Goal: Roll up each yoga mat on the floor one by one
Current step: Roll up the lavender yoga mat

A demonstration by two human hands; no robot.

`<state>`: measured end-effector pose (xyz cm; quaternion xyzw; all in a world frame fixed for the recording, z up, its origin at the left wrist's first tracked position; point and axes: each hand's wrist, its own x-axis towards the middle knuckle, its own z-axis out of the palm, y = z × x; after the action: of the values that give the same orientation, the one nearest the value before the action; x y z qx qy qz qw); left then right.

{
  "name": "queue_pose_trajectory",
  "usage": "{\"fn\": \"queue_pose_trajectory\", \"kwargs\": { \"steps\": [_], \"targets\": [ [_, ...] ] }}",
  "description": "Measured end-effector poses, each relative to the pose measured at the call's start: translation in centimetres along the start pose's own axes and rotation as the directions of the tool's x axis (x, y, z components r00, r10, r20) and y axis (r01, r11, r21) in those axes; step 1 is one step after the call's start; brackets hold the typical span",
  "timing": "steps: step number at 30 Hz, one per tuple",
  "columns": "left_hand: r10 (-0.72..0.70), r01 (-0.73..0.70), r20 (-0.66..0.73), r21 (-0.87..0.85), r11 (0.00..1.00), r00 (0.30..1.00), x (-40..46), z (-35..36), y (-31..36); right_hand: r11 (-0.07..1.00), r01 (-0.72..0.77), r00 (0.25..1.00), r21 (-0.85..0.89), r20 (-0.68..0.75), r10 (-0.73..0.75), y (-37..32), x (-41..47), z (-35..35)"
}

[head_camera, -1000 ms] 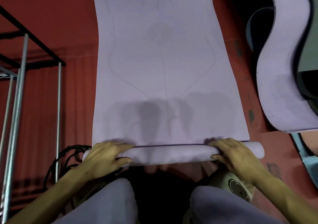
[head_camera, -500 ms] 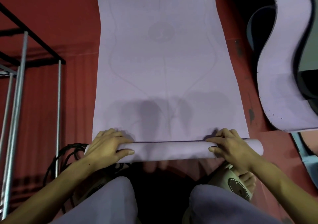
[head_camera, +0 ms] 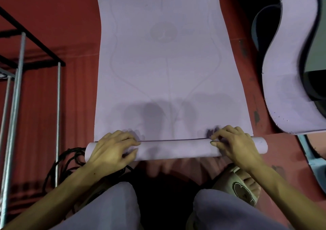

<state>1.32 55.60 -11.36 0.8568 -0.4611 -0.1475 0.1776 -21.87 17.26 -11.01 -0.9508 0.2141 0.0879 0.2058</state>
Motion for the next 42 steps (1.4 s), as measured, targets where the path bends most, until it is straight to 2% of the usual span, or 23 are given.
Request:
{"fn": "queue_pose_trajectory", "kwargs": {
  "steps": [4, 8, 13, 16, 21, 24, 27, 36, 40, 42],
  "targets": [
    [0.022, -0.023, 0.01, 0.112, 0.993, 1.0, -0.7, 0.8, -0.2, 0.993, 0.068, 0.98, -0.095, -0.178, -0.084, -0.9, -1.1, 1.0],
    [-0.038, 0.04, -0.015, 0.146, 0.989, 0.999, -0.7, 0.7, 0.2, 0.987, 0.12, 0.945, -0.105, -0.292, -0.146, -1.4, -2.4, 2.0],
    [-0.102, 0.097, 0.037, 0.119, 0.988, 0.994, -0.1, 0.2, 0.2, 0.972, 0.164, 0.968, -0.169, -0.16, -0.191, -1.2, -2.1, 1.5],
    [-0.13, 0.125, 0.054, 0.084, 0.989, 0.99, -0.4, 0.1, 0.5, 0.975, 0.158, 0.971, -0.156, -0.157, -0.182, -1.3, -1.9, 1.2],
    [-0.12, 0.121, -0.066, 0.009, 0.993, 0.991, -0.6, 0.6, 1.5, 0.977, 0.15, 0.977, -0.153, -0.128, -0.17, -1.2, -0.8, 0.7],
    [-0.066, 0.079, -0.171, 0.072, 0.994, 0.983, -0.5, 1.3, 1.9, 0.981, 0.134, 0.98, -0.142, -0.128, -0.153, -1.2, -0.1, 0.6],
    [-0.029, 0.05, -0.189, 0.103, 0.993, 0.982, -0.2, 1.3, 2.0, 0.985, 0.127, 0.983, -0.119, -0.114, -0.141, -1.0, 0.4, 0.7],
    [-0.018, 0.036, -0.135, 0.132, 0.991, 0.991, 0.6, 0.3, 1.7, 0.966, 0.034, 0.977, -0.257, -0.196, -0.086, -2.3, 1.2, 0.4],
    [-0.032, 0.04, -0.03, 0.332, 0.942, 0.999, 1.1, 0.1, 1.3, 0.968, 0.051, 0.952, -0.245, -0.28, -0.121, -2.6, 0.9, 1.5],
    [-0.069, 0.071, -0.017, 0.384, 0.921, 0.997, 1.5, 0.2, 1.2, 0.963, 0.1, 0.95, -0.249, -0.263, -0.166, -2.7, 0.1, 2.5]
  ]
}}
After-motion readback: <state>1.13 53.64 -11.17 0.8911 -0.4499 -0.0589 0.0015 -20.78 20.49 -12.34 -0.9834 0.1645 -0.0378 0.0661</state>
